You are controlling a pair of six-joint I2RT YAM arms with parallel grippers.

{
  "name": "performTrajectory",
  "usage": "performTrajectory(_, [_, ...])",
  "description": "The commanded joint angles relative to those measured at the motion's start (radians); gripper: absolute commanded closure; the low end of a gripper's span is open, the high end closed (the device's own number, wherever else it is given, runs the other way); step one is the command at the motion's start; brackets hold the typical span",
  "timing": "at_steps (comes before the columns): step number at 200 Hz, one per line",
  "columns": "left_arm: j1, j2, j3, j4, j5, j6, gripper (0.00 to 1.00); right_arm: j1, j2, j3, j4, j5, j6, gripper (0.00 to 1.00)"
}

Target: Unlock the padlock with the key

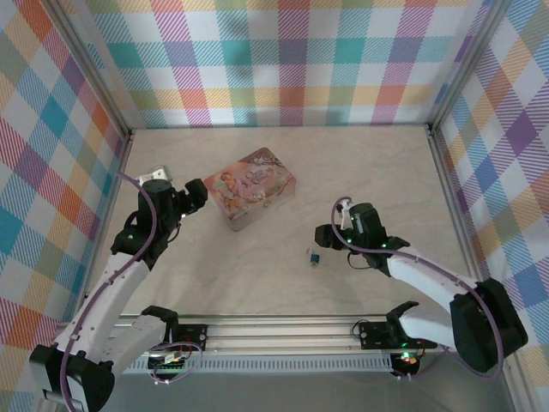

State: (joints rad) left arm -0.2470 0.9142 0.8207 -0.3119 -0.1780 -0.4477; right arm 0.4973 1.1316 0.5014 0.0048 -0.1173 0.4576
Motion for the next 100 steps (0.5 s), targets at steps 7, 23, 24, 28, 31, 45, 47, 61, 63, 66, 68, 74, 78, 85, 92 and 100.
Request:
performTrajectory(7, [0.011, -0.009, -0.007, 0.022, -0.022, 0.004, 0.12, 0.003, -0.089, 0.045, -0.077, 0.112, -0.054, 0.34])
performTrajectory(23, [0.011, -0.008, -0.006, 0.022, -0.028, 0.001, 0.12, 0.002, -0.140, 0.053, -0.093, 0.155, -0.068, 0.25])
performTrajectory(24, [0.011, -0.008, -0.006, 0.022, -0.029, 0.000, 0.12, 0.002, -0.143, 0.052, -0.094, 0.158, -0.071, 0.25])
performTrajectory(28, [0.011, -0.008, -0.006, 0.022, -0.031, 0.000, 0.12, 0.001, -0.155, 0.054, -0.098, 0.166, -0.074, 0.23])
performTrajectory(31, [0.010, -0.009, -0.008, 0.022, -0.033, 0.001, 0.12, 0.001, -0.162, 0.055, -0.099, 0.174, -0.078, 0.22])
performTrajectory(45, [0.011, -0.008, -0.006, 0.025, -0.039, -0.001, 0.12, -0.003, -0.194, 0.062, -0.106, 0.201, -0.100, 0.16])
performTrajectory(47, [0.011, -0.008, -0.007, 0.025, -0.040, -0.001, 0.12, -0.004, -0.198, 0.062, -0.108, 0.205, -0.104, 0.15])
performTrajectory(61, [0.010, -0.007, -0.007, 0.025, -0.044, -0.001, 0.12, -0.013, -0.223, 0.067, -0.111, 0.234, -0.136, 0.07])
performTrajectory(63, [0.011, -0.006, -0.006, 0.025, -0.044, -0.002, 0.12, -0.014, -0.225, 0.068, -0.111, 0.240, -0.142, 0.07])
performTrajectory(66, [0.011, -0.007, -0.006, 0.026, -0.044, -0.001, 0.12, -0.017, -0.230, 0.069, -0.109, 0.250, -0.150, 0.05])
performTrajectory(68, [0.011, -0.008, -0.005, 0.025, -0.046, -0.002, 0.12, -0.018, -0.234, 0.069, -0.108, 0.255, -0.156, 0.04])
performTrajectory(74, [0.011, -0.008, -0.005, 0.025, -0.047, -0.002, 0.12, -0.024, -0.240, 0.070, -0.103, 0.273, -0.174, 0.01])
performTrajectory(78, [0.011, -0.006, -0.005, 0.025, -0.047, -0.001, 0.12, -0.030, -0.245, 0.071, -0.100, 0.282, -0.187, 0.00])
performTrajectory(85, [0.011, -0.005, -0.005, 0.025, -0.049, -0.001, 0.12, -0.044, -0.251, 0.074, -0.093, 0.295, -0.210, 0.00])
performTrajectory(92, [0.011, -0.006, -0.003, 0.026, -0.050, 0.000, 0.12, -0.059, -0.253, 0.079, -0.087, 0.308, -0.232, 0.00])
performTrajectory(100, [0.011, -0.003, -0.003, 0.026, -0.051, 0.001, 0.12, -0.081, -0.256, 0.082, -0.076, 0.320, -0.256, 0.00])
